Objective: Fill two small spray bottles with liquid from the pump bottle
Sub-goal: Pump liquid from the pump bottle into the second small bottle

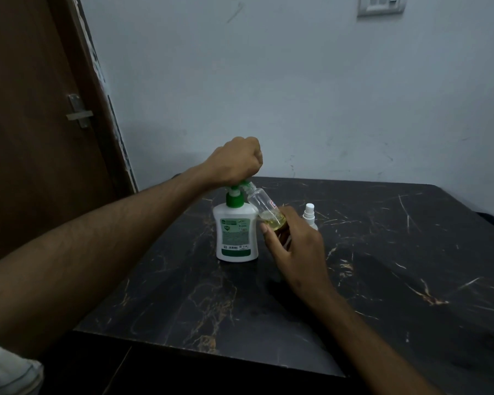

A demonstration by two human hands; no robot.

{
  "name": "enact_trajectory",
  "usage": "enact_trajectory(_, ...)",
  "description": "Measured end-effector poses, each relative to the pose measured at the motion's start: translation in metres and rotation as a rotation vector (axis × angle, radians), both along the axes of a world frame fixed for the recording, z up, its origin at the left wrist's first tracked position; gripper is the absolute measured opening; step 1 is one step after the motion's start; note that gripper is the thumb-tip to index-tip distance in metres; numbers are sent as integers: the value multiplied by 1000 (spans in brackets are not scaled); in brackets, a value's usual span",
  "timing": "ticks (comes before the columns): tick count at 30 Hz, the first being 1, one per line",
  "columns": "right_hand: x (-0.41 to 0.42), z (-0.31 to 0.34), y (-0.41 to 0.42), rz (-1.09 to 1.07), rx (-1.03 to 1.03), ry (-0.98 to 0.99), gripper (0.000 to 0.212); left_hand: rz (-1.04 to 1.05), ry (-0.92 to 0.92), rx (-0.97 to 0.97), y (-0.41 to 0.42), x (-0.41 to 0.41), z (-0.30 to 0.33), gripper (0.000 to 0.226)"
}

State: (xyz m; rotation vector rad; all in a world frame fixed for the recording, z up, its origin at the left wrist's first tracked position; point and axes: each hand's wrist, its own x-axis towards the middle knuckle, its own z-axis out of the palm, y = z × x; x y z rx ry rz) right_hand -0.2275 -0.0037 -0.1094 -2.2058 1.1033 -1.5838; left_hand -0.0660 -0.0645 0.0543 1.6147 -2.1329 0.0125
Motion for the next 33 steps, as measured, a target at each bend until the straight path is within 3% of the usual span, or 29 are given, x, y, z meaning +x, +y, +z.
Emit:
enact_trajectory(8, 0, -1, -1, -1, 0, 1, 20, -35, -22, -5, 4, -3, -3, 7)
enact_trajectory(13, 0, 0, 0, -2, -10, -2, 17, -29, -36, 4, 1, -2, 1, 3)
enact_trajectory(17, -1, 0, 0, -4, -6, -2, 18, -32, -28, 18, 3, -3, -4, 5)
enact_trajectory(20, 0, 0, 1, -6, -10, 2, 19, -22, -52, 18, 4, -2, -2, 20)
enact_trajectory(33, 1, -1, -1, -7, -6, 10, 19, -13, -2, 8, 1, 0, -1, 28)
